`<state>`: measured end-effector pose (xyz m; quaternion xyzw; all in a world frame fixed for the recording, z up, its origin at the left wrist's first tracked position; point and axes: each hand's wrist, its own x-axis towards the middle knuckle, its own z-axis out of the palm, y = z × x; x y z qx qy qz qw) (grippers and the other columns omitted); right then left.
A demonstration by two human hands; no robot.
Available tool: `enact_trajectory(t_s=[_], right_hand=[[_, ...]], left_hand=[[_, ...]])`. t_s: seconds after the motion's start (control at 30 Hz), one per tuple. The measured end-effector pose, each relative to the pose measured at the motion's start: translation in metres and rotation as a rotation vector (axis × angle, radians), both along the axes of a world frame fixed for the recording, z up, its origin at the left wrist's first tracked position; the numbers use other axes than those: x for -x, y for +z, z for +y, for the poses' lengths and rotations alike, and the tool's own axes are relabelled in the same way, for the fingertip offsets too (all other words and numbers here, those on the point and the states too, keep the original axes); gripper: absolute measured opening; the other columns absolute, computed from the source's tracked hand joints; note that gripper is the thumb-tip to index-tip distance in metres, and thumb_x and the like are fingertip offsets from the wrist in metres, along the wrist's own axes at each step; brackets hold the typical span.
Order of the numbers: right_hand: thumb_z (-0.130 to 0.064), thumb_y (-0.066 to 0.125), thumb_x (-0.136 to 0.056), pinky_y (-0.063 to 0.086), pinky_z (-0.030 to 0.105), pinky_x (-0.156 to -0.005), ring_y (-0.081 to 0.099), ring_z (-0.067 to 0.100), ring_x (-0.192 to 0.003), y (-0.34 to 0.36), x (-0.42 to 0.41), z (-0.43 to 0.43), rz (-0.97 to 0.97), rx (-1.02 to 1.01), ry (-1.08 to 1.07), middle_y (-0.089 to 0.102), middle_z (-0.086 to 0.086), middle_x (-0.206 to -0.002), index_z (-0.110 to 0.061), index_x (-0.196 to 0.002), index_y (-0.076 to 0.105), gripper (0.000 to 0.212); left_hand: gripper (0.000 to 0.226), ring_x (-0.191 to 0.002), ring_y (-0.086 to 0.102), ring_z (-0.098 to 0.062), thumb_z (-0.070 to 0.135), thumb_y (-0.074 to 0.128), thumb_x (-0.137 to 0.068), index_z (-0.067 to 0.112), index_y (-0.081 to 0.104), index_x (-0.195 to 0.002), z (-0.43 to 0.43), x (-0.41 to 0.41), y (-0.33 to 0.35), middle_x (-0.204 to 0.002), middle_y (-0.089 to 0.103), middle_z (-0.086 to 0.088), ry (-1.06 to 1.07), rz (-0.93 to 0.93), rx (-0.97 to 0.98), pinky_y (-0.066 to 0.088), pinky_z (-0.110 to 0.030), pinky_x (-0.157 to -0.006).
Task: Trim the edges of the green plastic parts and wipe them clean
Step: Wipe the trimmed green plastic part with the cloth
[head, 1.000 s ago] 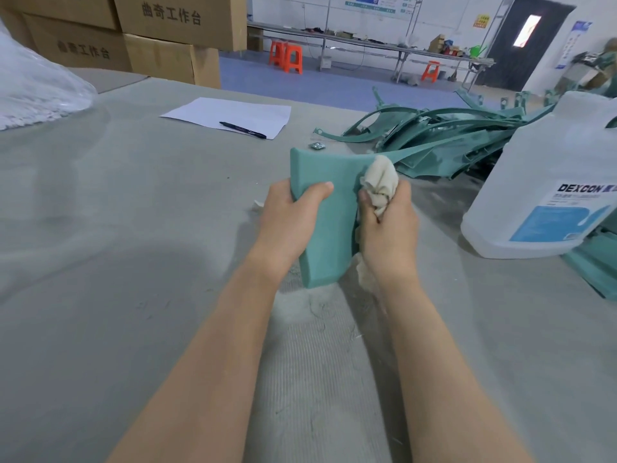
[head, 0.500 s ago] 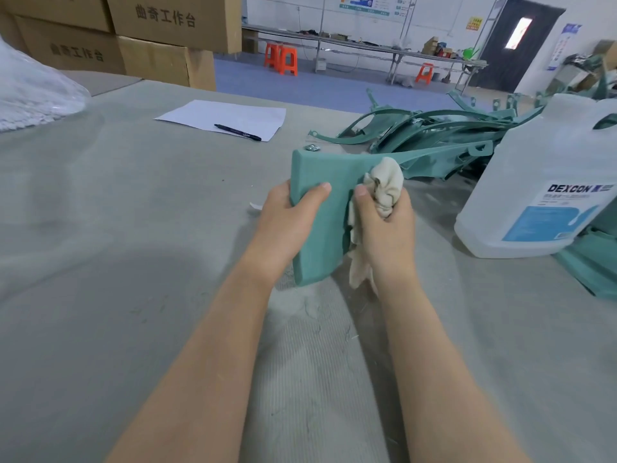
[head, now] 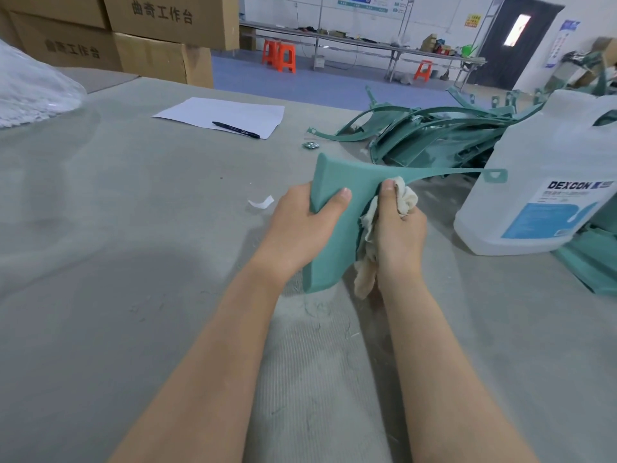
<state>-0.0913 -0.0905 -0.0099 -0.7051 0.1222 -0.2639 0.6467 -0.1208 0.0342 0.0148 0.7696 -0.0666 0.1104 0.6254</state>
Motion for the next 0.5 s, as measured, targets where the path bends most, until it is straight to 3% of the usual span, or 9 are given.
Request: enact_trajectory(t_s=[0.13, 0.23, 0.33, 0.4, 0.5], right_hand=[[-0.04, 0.052, -0.098, 0.051, 0.031, -0.076, 0.065, 0.012, -0.077, 0.0048, 0.0006, -0.0001, -0.113, -0.155, -0.082, 0.068, -0.005, -0.081, -0.021, -0.084, 0.061, 0.025], [-0.039, 0.051, -0.099, 0.051, 0.023, -0.083, 0.067, 0.006, -0.094, 0.0071, 0.0008, -0.0028, -0.196, -0.244, -0.027, 0.069, -0.006, -0.1, -0.024, -0.103, 0.06, 0.018], [-0.029, 0.058, -0.096, 0.05, 0.035, -0.095, 0.065, 0.015, -0.106, 0.0035, -0.0013, 0.003, -0.14, -0.109, 0.123, 0.068, 0.001, -0.11, -0.021, -0.108, 0.057, 0.015], [-0.022, 0.058, -0.096, 0.05, 0.044, -0.096, 0.064, 0.02, -0.102, 0.0007, -0.0031, 0.0051, -0.094, 0.036, 0.08, 0.068, 0.005, -0.106, -0.015, -0.105, 0.058, 0.012], [-0.024, 0.052, -0.099, 0.051, 0.048, -0.09, 0.064, 0.024, -0.092, 0.0005, -0.0045, -0.0015, -0.07, 0.085, -0.041, 0.068, 0.006, -0.096, -0.016, -0.093, 0.061, 0.013]], left_hand=[[0.025, -0.085, 0.066, -0.02, 0.033, 0.056, -0.095, 0.01, 0.066, -0.09, -0.0006, 0.0, 0.0012, -0.093, 0.071, -0.009, 0.04, 0.021, 0.045, 0.052, -0.028, -0.073], [0.027, -0.091, 0.066, -0.027, 0.031, 0.055, -0.095, 0.007, 0.066, -0.093, 0.0003, -0.0012, 0.002, -0.095, 0.07, -0.013, 0.059, 0.027, 0.055, 0.052, -0.039, -0.079], [0.025, -0.088, 0.064, -0.024, 0.032, 0.056, -0.095, 0.009, 0.064, -0.089, 0.0, -0.0001, 0.0014, -0.091, 0.07, -0.011, 0.044, -0.001, 0.004, 0.05, -0.031, -0.073], [0.025, -0.087, 0.064, -0.023, 0.031, 0.056, -0.095, 0.009, 0.065, -0.089, 0.0002, 0.0006, 0.001, -0.09, 0.07, -0.01, 0.022, -0.024, -0.049, 0.049, -0.029, -0.071], [0.025, -0.09, 0.065, -0.027, 0.029, 0.058, -0.095, 0.005, 0.066, -0.092, -0.0023, 0.002, 0.0014, -0.093, 0.071, -0.013, -0.04, -0.024, -0.044, 0.051, -0.033, -0.076]])
